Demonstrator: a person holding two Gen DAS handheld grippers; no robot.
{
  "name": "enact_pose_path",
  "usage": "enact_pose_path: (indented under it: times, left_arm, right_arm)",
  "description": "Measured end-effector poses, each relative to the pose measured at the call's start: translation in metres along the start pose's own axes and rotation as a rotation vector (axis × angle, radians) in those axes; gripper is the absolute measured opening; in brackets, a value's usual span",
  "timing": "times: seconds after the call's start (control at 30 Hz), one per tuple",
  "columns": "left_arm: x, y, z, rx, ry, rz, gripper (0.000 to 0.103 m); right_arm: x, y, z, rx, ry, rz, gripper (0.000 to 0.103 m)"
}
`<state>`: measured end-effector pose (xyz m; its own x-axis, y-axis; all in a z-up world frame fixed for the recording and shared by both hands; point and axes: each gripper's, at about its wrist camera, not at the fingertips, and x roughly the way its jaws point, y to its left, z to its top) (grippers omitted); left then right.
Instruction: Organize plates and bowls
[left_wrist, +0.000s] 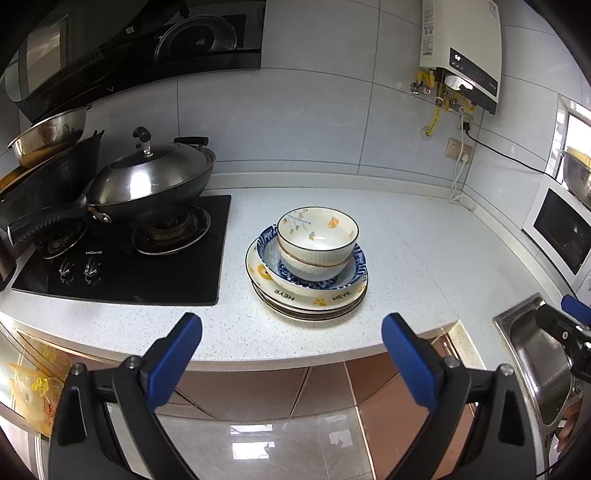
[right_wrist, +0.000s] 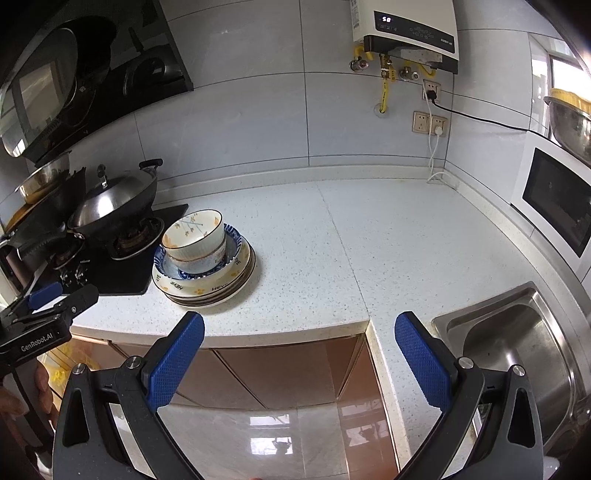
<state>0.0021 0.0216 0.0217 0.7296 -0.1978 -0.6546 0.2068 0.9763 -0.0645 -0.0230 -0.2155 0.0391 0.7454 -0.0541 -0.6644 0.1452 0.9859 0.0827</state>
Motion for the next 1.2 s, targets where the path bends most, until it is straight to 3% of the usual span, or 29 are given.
enact_pose_path:
  times: [0.43, 1.2]
  left_arm:
    - [0.001, -0.001, 0.004, 0.025, -0.023, 0.002, 0.099]
    - [-0.002, 0.004, 0.009, -0.006, -0.032, -0.015, 0.099]
  right_arm:
    - [0.005, -0.001, 0.017, -0.005, -0.04, -0.013, 0.102]
    - [0.02, 0.001, 0.021, -0.056, -0.006, 0.032, 0.102]
